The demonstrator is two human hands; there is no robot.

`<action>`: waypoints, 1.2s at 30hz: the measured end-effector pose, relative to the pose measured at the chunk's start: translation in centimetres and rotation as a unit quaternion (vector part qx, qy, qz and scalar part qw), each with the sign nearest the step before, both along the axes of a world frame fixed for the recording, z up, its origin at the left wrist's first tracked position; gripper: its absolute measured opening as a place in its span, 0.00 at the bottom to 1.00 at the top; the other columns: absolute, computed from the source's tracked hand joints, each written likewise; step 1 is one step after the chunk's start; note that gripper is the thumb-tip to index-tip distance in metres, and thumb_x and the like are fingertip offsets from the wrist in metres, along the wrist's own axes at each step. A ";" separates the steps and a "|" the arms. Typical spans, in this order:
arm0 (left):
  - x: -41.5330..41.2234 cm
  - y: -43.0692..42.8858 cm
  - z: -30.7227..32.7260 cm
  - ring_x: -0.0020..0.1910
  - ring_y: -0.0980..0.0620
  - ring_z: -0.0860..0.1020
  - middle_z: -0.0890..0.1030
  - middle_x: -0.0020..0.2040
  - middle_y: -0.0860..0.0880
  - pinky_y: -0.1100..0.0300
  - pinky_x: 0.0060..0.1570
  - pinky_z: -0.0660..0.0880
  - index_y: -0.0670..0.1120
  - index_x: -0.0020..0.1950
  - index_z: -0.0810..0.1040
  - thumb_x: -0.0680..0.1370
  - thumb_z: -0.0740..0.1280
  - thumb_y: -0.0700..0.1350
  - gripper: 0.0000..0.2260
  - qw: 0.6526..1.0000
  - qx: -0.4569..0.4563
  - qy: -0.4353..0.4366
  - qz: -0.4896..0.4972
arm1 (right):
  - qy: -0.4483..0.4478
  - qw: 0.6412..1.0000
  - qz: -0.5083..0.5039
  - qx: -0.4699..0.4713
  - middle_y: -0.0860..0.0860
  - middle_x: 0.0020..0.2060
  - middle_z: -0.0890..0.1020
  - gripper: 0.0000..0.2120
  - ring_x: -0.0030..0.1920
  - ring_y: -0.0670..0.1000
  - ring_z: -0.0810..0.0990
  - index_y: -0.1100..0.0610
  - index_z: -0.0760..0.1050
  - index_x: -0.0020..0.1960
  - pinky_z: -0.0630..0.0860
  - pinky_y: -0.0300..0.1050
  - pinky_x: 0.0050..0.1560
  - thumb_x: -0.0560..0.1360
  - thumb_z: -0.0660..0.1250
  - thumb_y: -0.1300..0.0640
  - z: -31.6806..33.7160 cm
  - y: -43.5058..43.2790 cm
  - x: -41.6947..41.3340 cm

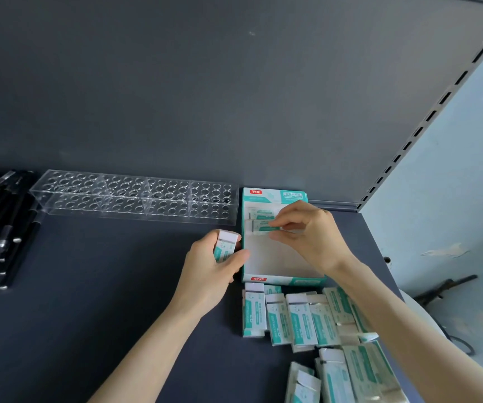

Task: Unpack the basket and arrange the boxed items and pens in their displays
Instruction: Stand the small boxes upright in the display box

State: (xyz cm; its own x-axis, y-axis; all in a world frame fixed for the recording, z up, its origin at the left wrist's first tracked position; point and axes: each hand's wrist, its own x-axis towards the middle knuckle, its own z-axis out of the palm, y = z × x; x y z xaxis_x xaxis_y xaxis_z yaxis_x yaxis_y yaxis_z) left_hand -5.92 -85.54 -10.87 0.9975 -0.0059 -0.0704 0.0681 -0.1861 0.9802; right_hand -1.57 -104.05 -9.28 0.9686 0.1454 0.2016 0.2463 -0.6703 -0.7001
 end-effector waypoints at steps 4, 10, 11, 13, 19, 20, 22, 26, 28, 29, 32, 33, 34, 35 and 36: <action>0.0 0.0 0.0 0.25 0.59 0.71 0.78 0.28 0.56 0.67 0.27 0.73 0.46 0.45 0.78 0.73 0.71 0.39 0.04 1.000 0.000 0.003 -0.002 | -0.009 0.998 0.004 -0.062 0.47 0.44 0.77 0.07 0.40 0.51 0.78 0.59 0.84 0.46 0.77 0.48 0.51 0.68 0.75 0.62 -0.4 0.3 0.3; -0.1 -0.1 -0.2 0.27 0.58 0.72 0.79 0.29 0.54 0.62 0.29 0.73 0.43 0.45 0.77 0.74 0.70 0.39 0.03 1.000 0.005 0.000 -0.008 | -0.020 0.991 0.003 -0.133 0.51 0.48 0.77 0.07 0.42 0.54 0.77 0.55 0.84 0.49 0.77 0.52 0.46 0.71 0.73 0.58 -1.2 0.4 0.7; -0.1 -0.1 -0.2 0.27 0.58 0.72 0.78 0.28 0.55 0.63 0.29 0.73 0.43 0.45 0.77 0.74 0.70 0.39 0.03 1.000 0.005 -0.001 -0.009 | -0.021 0.990 0.000 -0.138 0.52 0.49 0.77 0.07 0.43 0.56 0.77 0.54 0.84 0.49 0.77 0.52 0.46 0.72 0.72 0.58 -1.3 0.4 0.7; -0.1 0.0 -0.2 0.27 0.59 0.72 0.78 0.29 0.55 0.65 0.29 0.73 0.43 0.45 0.77 0.74 0.70 0.40 0.03 1.000 0.001 -0.003 -0.013 | -0.023 0.989 -0.006 -0.147 0.51 0.49 0.76 0.07 0.43 0.56 0.77 0.53 0.84 0.50 0.76 0.52 0.46 0.73 0.71 0.57 -1.4 0.4 0.6; -0.3 0.0 0.0 0.31 0.60 0.75 0.77 0.33 0.52 0.65 0.36 0.76 0.47 0.47 0.78 0.80 0.63 0.44 0.06 0.991 -0.120 0.044 0.025 | 0.000 0.989 0.007 -0.148 0.51 0.53 0.73 0.11 0.43 0.51 0.74 0.54 0.80 0.57 0.72 0.42 0.50 0.74 0.69 0.57 -0.5 0.2 0.3; -0.3 0.1 0.1 0.33 0.59 0.77 0.77 0.34 0.51 0.63 0.38 0.77 0.47 0.47 0.80 0.80 0.61 0.44 0.09 0.984 -0.167 0.055 0.036 | -0.001 0.992 0.004 -0.125 0.51 0.53 0.73 0.12 0.42 0.48 0.73 0.55 0.80 0.57 0.70 0.37 0.49 0.74 0.69 0.58 -0.1 0.2 0.0; -0.2 0.3 0.4 0.39 0.58 0.79 0.80 0.38 0.51 0.61 0.44 0.78 0.51 0.45 0.83 0.80 0.61 0.44 0.11 0.974 -0.217 0.045 0.037 | -0.003 0.999 -0.003 -0.045 0.48 0.49 0.77 0.09 0.41 0.46 0.75 0.54 0.81 0.53 0.70 0.33 0.46 0.73 0.70 0.60 0.7 0.3 -0.9; -0.3 0.6 0.9 0.47 0.58 0.79 0.84 0.44 0.54 0.60 0.50 0.71 0.54 0.48 0.84 0.72 0.70 0.51 0.07 0.968 -0.249 0.010 0.005 | 0.115 0.980 0.058 0.149 0.46 0.39 0.83 0.10 0.40 0.47 0.80 0.51 0.79 0.46 0.78 0.41 0.48 0.68 0.74 0.63 2.5 0.7 -3.7; -0.4 0.5 0.7 0.46 0.56 0.79 0.84 0.45 0.51 0.61 0.46 0.72 0.52 0.48 0.83 0.70 0.72 0.50 0.08 0.962 -0.274 0.004 -0.002 | 0.148 0.967 0.084 0.192 0.49 0.41 0.83 0.14 0.40 0.51 0.82 0.53 0.78 0.48 0.79 0.44 0.48 0.66 0.75 0.65 2.9 1.0 -4.7; -0.4 0.4 0.6 0.45 0.55 0.80 0.85 0.45 0.49 0.63 0.43 0.73 0.51 0.47 0.83 0.70 0.72 0.48 0.07 0.960 -0.279 -0.004 -0.002 | 0.147 0.964 0.086 0.202 0.49 0.41 0.83 0.16 0.40 0.51 0.82 0.54 0.77 0.49 0.79 0.44 0.47 0.65 0.76 0.66 2.9 1.1 -5.1; -0.8 -0.2 0.7 0.47 0.49 0.83 0.84 0.46 0.45 0.63 0.42 0.77 0.43 0.46 0.79 0.70 0.75 0.44 0.09 0.962 -0.272 -0.026 -0.006 | 0.107 0.973 0.066 0.193 0.42 0.40 0.82 0.18 0.38 0.47 0.82 0.50 0.75 0.48 0.78 0.38 0.43 0.65 0.77 0.64 2.8 1.5 -5.9; -0.9 -0.4 0.7 0.47 0.47 0.83 0.84 0.46 0.44 0.62 0.42 0.78 0.41 0.46 0.78 0.69 0.75 0.45 0.11 0.965 -0.262 -0.032 -0.008 | 0.076 0.981 0.055 0.171 0.42 0.40 0.81 0.17 0.38 0.46 0.81 0.48 0.74 0.47 0.78 0.36 0.42 0.66 0.77 0.63 2.7 1.6 -6.1; -1.0 -0.6 0.6 0.46 0.47 0.83 0.85 0.45 0.44 0.62 0.41 0.79 0.39 0.46 0.77 0.68 0.74 0.45 0.13 0.967 -0.250 -0.039 -0.011 | 0.039 0.987 0.045 0.148 0.42 0.41 0.81 0.17 0.38 0.45 0.81 0.47 0.74 0.47 0.77 0.34 0.41 0.66 0.76 0.62 2.6 1.7 -6.2; -1.1 -0.7 0.7 0.45 0.47 0.84 0.85 0.45 0.45 0.62 0.41 0.79 0.39 0.45 0.77 0.67 0.74 0.46 0.13 0.970 -0.238 -0.047 -0.013 | 0.001 0.992 0.040 0.124 0.43 0.43 0.81 0.16 0.39 0.45 0.80 0.47 0.74 0.46 0.77 0.35 0.42 0.67 0.76 0.62 2.5 1.7 -6.3; -1.2 -0.8 0.7 0.43 0.48 0.84 0.85 0.44 0.45 0.62 0.40 0.79 0.38 0.45 0.77 0.67 0.73 0.46 0.14 0.972 -0.227 -0.054 -0.015 | -0.030 0.993 0.040 0.103 0.45 0.45 0.80 0.15 0.40 0.45 0.80 0.48 0.75 0.47 0.78 0.36 0.43 0.67 0.76 0.62 2.4 1.7 -6.3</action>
State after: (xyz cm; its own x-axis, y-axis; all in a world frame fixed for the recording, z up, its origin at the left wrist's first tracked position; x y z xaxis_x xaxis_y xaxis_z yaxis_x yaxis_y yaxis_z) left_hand -7.10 -86.37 -10.21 0.9977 -0.0418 0.0526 -0.0395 0.2675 0.9628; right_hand -7.88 -102.34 -6.90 0.9411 0.1706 0.2920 0.3381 -0.4902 -0.8034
